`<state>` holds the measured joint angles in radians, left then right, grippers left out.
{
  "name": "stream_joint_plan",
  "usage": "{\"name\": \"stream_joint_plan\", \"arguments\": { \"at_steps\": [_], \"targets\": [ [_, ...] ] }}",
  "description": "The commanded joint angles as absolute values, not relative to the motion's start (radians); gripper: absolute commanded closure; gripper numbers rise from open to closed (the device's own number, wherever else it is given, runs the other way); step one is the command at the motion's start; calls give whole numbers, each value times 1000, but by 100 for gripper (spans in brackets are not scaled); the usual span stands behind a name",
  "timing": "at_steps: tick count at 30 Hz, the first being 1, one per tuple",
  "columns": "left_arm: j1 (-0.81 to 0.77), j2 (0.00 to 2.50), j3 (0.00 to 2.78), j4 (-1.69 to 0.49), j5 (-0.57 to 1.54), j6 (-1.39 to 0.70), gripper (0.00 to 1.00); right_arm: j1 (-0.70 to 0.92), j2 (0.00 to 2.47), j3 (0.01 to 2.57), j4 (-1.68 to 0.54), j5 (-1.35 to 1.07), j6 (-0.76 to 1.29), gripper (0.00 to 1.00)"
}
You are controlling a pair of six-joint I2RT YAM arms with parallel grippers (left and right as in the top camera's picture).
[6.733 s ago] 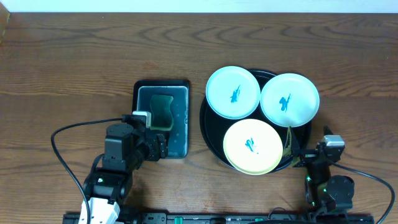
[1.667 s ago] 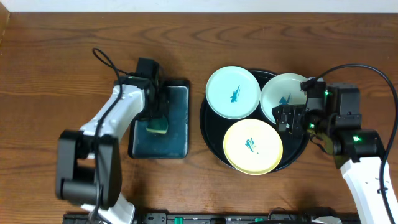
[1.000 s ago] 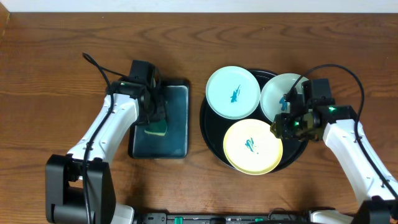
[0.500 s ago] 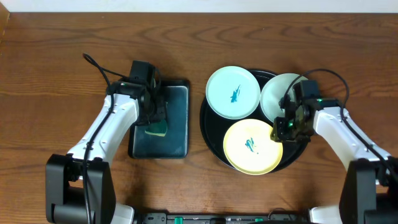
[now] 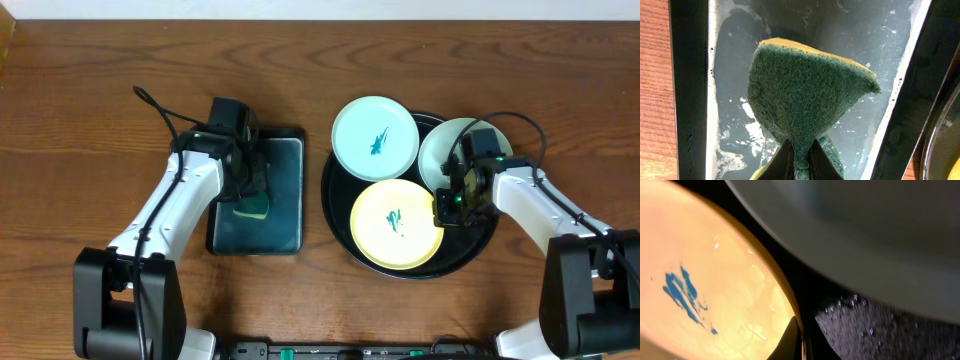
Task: Clean dirty plates on tray and stack at the side
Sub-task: 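Grip the yellow plate rim with the right gripper and tilt it up, then lift the sponge out of the water with the left gripper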
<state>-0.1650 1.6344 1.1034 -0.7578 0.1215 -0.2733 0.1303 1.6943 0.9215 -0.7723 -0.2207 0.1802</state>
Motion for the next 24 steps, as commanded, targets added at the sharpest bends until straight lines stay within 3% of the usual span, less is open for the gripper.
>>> {"name": "stream_joint_plan", "arguments": {
  "at_steps": [1, 16, 24],
  "targets": [
    [-163, 1644, 1102, -758, 123, -271, 93, 159, 1697, 934, -721, -218, 279, 99],
    [-163, 1644, 1102, -746, 123, -259, 92, 179, 1697, 934, -703, -218, 284, 99],
    [-163, 1625, 1115, -607, 118, -202, 92, 179, 1697, 934, -703, -218, 284, 99]
  ]
}}
